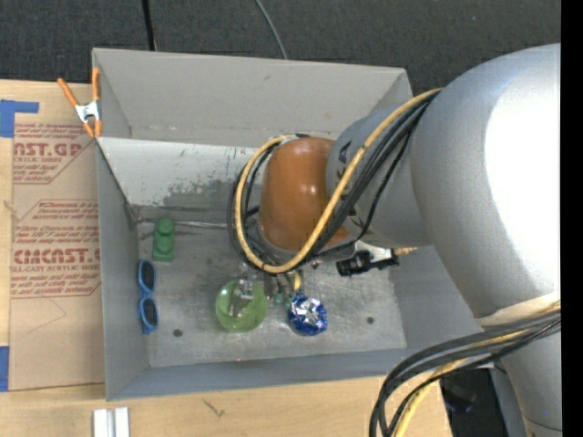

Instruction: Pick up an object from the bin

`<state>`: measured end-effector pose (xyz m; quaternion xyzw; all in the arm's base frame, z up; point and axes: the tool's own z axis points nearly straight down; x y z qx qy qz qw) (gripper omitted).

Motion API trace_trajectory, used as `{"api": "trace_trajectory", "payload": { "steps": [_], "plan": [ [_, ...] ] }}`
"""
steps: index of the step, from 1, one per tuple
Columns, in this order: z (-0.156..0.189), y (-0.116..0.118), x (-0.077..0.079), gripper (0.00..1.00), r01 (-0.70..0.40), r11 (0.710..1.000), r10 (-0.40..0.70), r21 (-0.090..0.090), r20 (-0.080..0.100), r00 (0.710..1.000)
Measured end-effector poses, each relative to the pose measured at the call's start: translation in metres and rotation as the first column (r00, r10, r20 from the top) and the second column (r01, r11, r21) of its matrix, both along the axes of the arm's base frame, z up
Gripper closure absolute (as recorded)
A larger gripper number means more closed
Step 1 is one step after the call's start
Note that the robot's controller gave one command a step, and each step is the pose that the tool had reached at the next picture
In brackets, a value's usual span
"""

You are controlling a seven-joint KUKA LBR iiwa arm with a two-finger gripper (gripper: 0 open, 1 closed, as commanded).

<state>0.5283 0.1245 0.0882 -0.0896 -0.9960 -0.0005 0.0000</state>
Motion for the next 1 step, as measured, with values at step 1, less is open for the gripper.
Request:
{"api": "trace_trajectory", "payload": {
  "steps": [1],
  "plan": [
    [0.1387, -0.0134, 0.0034, 1.00, -0.123, 0.992, 0.123, -0.001, 0.009, 0.992]
  ]
}}
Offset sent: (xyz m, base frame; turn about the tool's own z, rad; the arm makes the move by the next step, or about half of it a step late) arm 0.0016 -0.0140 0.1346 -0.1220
